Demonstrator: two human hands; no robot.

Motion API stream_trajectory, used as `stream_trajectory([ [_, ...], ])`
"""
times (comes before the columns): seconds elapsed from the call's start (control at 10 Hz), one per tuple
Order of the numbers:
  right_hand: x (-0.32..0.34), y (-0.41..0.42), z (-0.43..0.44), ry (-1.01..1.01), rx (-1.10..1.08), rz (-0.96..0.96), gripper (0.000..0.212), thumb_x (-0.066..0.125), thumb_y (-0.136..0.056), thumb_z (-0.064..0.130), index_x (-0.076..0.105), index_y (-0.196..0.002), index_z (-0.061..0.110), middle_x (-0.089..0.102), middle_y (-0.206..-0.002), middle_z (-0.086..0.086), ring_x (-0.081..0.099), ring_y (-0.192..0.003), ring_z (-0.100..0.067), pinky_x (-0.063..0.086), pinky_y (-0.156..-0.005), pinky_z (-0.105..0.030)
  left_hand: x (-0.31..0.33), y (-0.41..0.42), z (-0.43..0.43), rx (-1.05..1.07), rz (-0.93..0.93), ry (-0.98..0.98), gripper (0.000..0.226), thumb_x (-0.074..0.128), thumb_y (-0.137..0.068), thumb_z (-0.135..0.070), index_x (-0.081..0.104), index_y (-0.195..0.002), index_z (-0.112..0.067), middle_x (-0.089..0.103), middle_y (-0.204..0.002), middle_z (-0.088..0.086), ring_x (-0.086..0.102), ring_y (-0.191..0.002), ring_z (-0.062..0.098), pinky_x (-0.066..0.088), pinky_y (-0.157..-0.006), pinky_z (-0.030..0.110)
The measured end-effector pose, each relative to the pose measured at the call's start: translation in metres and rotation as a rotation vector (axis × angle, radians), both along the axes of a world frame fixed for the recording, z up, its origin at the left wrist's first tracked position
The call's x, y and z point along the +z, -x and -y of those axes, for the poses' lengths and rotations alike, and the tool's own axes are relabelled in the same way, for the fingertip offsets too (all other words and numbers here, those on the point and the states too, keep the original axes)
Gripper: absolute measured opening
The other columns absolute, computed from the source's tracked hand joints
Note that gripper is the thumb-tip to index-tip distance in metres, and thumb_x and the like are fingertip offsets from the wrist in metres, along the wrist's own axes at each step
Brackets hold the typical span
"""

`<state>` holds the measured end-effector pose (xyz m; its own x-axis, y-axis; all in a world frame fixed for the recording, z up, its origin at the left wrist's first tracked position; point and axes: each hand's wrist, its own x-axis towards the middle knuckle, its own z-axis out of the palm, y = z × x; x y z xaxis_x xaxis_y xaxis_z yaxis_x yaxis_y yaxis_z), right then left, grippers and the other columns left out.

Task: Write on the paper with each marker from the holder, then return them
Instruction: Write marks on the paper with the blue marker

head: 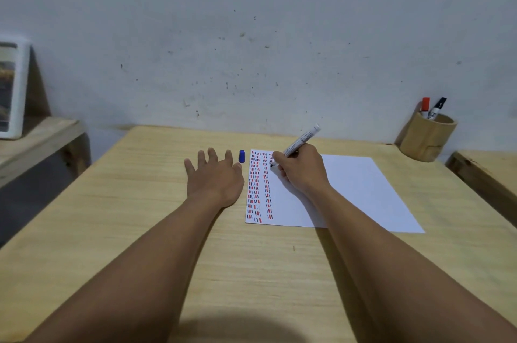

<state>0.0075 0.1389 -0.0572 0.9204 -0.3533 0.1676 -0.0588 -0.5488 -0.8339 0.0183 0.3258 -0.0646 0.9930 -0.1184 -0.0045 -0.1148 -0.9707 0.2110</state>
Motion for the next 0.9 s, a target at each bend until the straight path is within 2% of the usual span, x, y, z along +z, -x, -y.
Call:
stream_trajectory([
  [0.1, 0.001, 0.000, 0.000, 0.006, -0.002, -0.014, 0.030, 0.068, -0.085, 0.028, 0.071, -0.074, 0.000, 0.072, -0.066, -0.006, 0.064, -0.059, -0.018, 0.045, -0.054, -0.026, 0.000, 0.000, 0.000, -0.001, -0.004, 0.007, 0.060, 0.016, -0.105, -0.045, 0.013, -0.162, -0.025, 0.004, -0.170, 0.013, -0.003, -0.156, 0.035, -0.003, -0.123, 0.058],
  [0.3, 0.003, 0.003, 0.001, -0.058, -0.023, 0.004, 0.027, 0.068, -0.084, 0.026, 0.073, -0.076, 0.001, 0.073, -0.065, -0.003, 0.065, -0.058, -0.014, 0.047, -0.055, -0.025, 0.002, 0.001, 0.001, 0.014, -0.009, 0.035, 0.061, 0.018, -0.104, -0.044, 0.017, -0.162, -0.024, 0.009, -0.170, 0.013, 0.001, -0.156, 0.035, -0.001, -0.123, 0.058],
  [0.4, 0.006, 0.004, 0.002, -0.168, -0.053, 0.047, 0.024, 0.068, -0.084, 0.026, 0.075, -0.078, 0.004, 0.073, -0.065, 0.000, 0.065, -0.054, -0.011, 0.053, -0.063, -0.032, 0.006, 0.001, 0.003, 0.049, 0.052, 0.146, 0.061, 0.028, -0.101, -0.038, 0.024, -0.159, -0.020, 0.033, -0.162, 0.011, 0.020, -0.152, 0.036, 0.009, -0.122, 0.060],
  [0.5, 0.012, 0.001, 0.004, -0.238, -0.057, 0.057, 0.027, 0.070, -0.083, 0.031, 0.072, -0.090, 0.006, 0.073, -0.070, -0.002, 0.060, -0.049, -0.009, 0.053, -0.063, -0.036, 0.013, 0.001, 0.006, 0.014, 0.178, 0.341, 0.060, 0.040, -0.099, -0.036, 0.031, -0.156, -0.021, 0.056, -0.145, 0.007, 0.047, -0.136, 0.033, 0.032, -0.114, 0.052],
  [0.6, 0.019, 0.002, 0.005, -0.275, -0.041, 0.054, 0.033, 0.075, -0.080, 0.039, 0.068, -0.095, 0.010, 0.074, -0.081, -0.011, 0.057, -0.055, -0.017, 0.053, -0.066, -0.040, 0.018, -0.003, 0.010, -0.079, 0.261, 0.333, 0.051, 0.048, -0.099, -0.041, 0.047, -0.148, -0.027, 0.064, -0.133, 0.005, 0.057, -0.125, 0.029, 0.047, -0.099, 0.044],
  [0.7, 0.027, 0.007, 0.005, -0.337, -0.012, 0.048, 0.030, 0.074, -0.086, 0.035, 0.069, -0.096, 0.007, 0.067, -0.074, -0.008, 0.054, -0.052, -0.017, 0.050, -0.059, -0.036, 0.020, -0.009, 0.012, -0.098, 0.281, 0.315, 0.032, 0.055, -0.100, -0.029, 0.069, -0.128, -0.024, 0.073, -0.121, 0.001, 0.064, -0.115, 0.025, 0.050, -0.092, 0.038],
  [0.8, 0.038, 0.015, 0.007, -0.520, 0.016, 0.060, 0.022, 0.063, -0.092, 0.022, 0.068, -0.085, 0.002, 0.060, -0.066, -0.004, 0.051, -0.049, -0.014, 0.046, -0.049, -0.027, 0.024, -0.009, 0.011, -0.062, 0.271, 0.402, 0.019, 0.060, -0.096, -0.017, 0.078, -0.104, -0.018, 0.078, -0.099, -0.001, 0.070, -0.094, 0.022, 0.053, -0.081, 0.034],
  [0.9, 0.048, 0.024, 0.007, -0.670, 0.051, 0.075, 0.018, 0.058, -0.092, 0.013, 0.066, -0.079, 0.003, 0.059, -0.065, -0.007, 0.050, -0.048, -0.014, 0.047, -0.047, -0.024, 0.040, -0.003, 0.020, 0.033, 0.254, 0.681, 0.013, 0.064, -0.093, -0.014, 0.075, -0.091, -0.019, 0.076, -0.084, -0.006, 0.065, -0.068, 0.007, 0.047, -0.061, 0.022],
])
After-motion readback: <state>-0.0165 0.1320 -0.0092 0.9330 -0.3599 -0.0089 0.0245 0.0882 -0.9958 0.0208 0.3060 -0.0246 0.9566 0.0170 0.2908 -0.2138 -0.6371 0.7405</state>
